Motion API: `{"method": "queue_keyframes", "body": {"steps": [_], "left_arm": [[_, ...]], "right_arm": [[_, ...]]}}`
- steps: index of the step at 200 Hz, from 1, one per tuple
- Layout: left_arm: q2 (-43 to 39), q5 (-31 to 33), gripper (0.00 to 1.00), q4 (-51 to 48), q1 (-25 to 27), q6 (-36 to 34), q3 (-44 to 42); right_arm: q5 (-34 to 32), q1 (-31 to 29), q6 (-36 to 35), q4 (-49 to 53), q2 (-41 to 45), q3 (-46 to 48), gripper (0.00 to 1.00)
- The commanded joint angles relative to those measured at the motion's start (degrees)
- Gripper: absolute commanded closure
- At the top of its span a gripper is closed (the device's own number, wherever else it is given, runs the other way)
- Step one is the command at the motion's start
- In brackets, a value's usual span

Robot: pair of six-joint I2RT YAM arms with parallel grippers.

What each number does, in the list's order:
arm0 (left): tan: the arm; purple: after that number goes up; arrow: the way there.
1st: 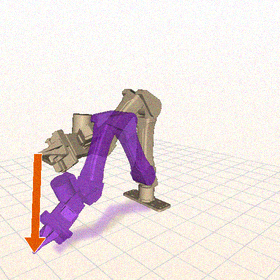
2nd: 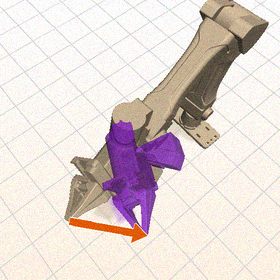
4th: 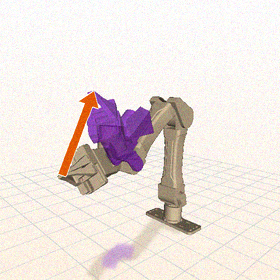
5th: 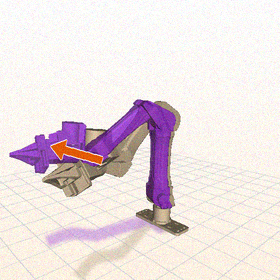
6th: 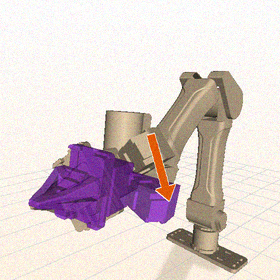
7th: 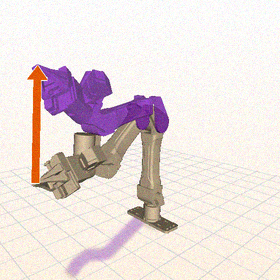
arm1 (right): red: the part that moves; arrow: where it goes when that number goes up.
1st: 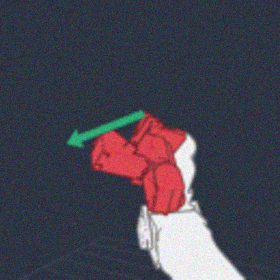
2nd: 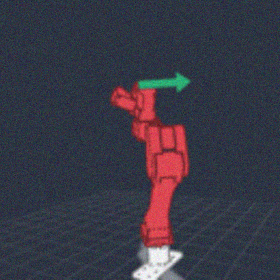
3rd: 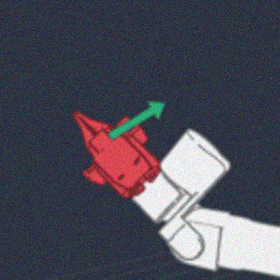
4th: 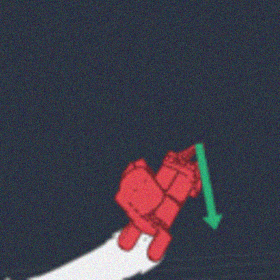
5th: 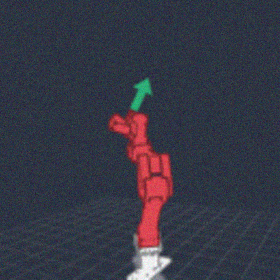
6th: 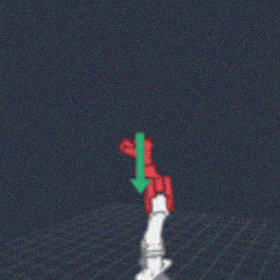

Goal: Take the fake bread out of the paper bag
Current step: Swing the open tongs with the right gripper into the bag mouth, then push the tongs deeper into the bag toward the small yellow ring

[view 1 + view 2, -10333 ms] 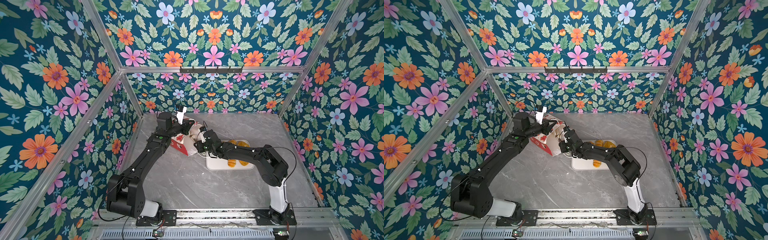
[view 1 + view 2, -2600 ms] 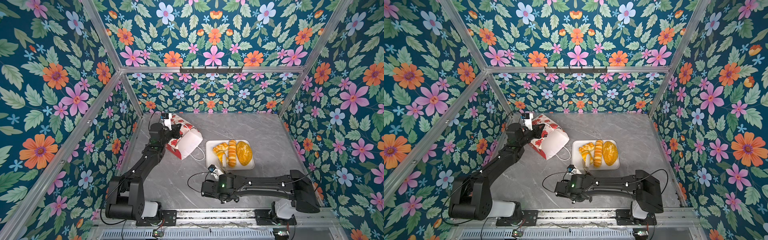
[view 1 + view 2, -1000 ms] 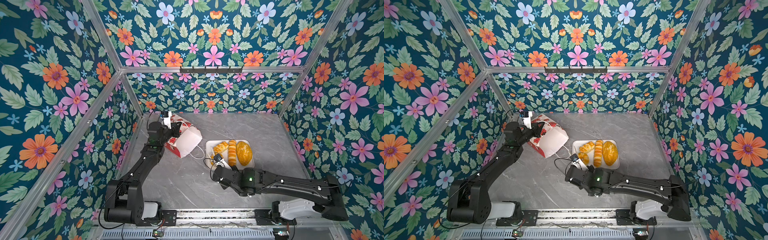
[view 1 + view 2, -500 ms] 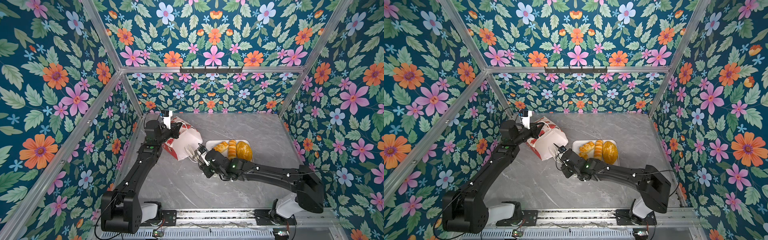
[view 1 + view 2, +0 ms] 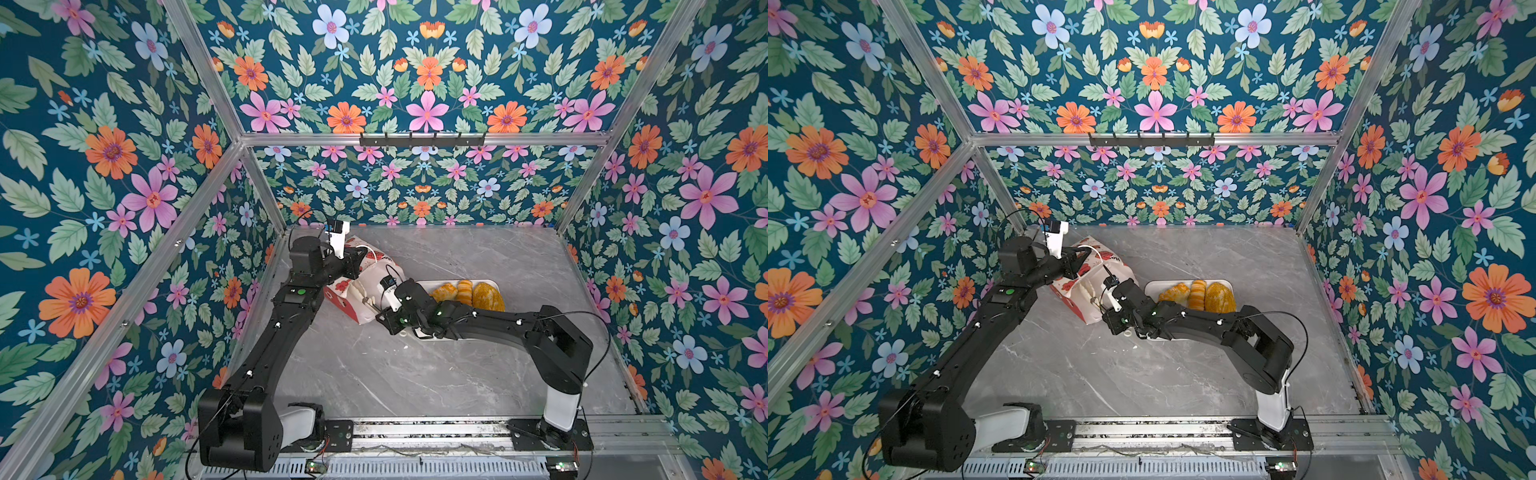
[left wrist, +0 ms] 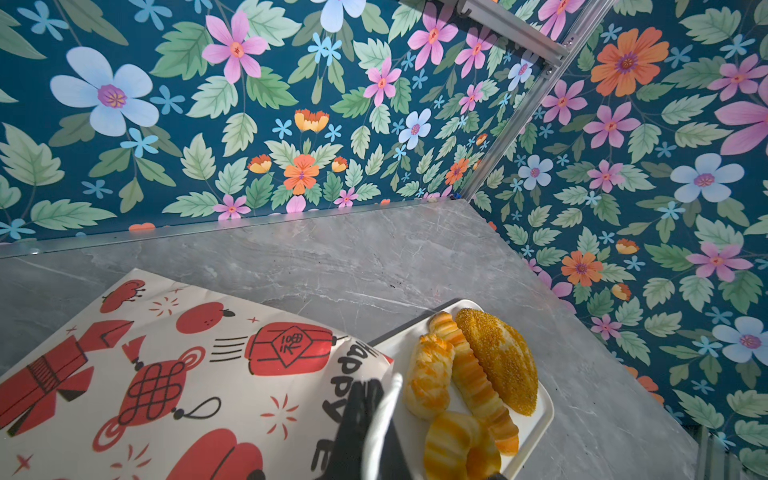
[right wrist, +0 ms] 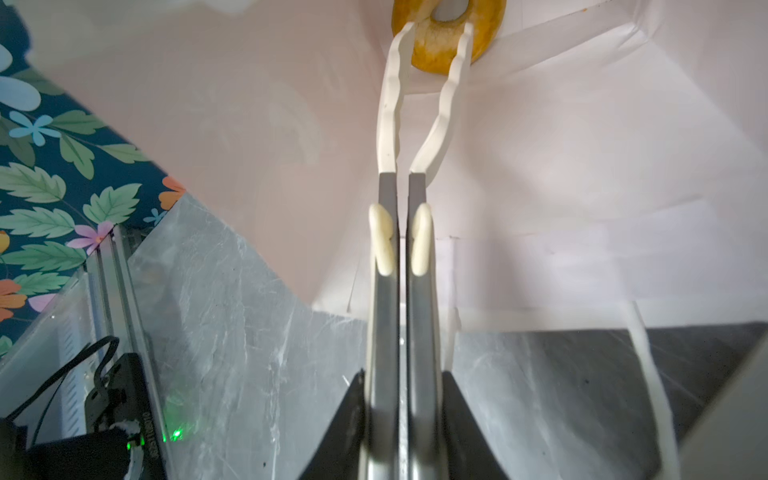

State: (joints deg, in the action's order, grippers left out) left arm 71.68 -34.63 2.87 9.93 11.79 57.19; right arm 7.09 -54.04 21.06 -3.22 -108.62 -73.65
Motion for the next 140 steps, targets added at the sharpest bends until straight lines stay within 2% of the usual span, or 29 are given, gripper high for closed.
{"method": "queue_keyframes", "body": {"steps": [1,26,49,76,140], "left_arm": [[0.6,1.0,1.0,-1.8,0.5,-0.8,1.6],[2.9,3.7,1.0,-6.6,2.1,-1.9,6.3],[7.9,9.0,1.0,-15.4,4.3,-4.0,15.2],[16.3,13.9,1.0,-24.2,7.0,-5.6,27.8],[42.8,18.0,1.0,-45.3,11.2,-9.2,63.9]], "right_arm": [[1.4,0.4,2.8,-3.5,-1.8,-2.2,0.73],[2.1,1.1,6.4,-4.6,-3.5,-2.9,0.73],[5.7,3.3,12.9,-8.9,-4.1,-1.1,0.73],[11.6,5.7,18.9,-14.1,-4.9,0.3,0.73],[15.8,7.7,27.3,-20.0,-5.1,2.3,0.73]]}}
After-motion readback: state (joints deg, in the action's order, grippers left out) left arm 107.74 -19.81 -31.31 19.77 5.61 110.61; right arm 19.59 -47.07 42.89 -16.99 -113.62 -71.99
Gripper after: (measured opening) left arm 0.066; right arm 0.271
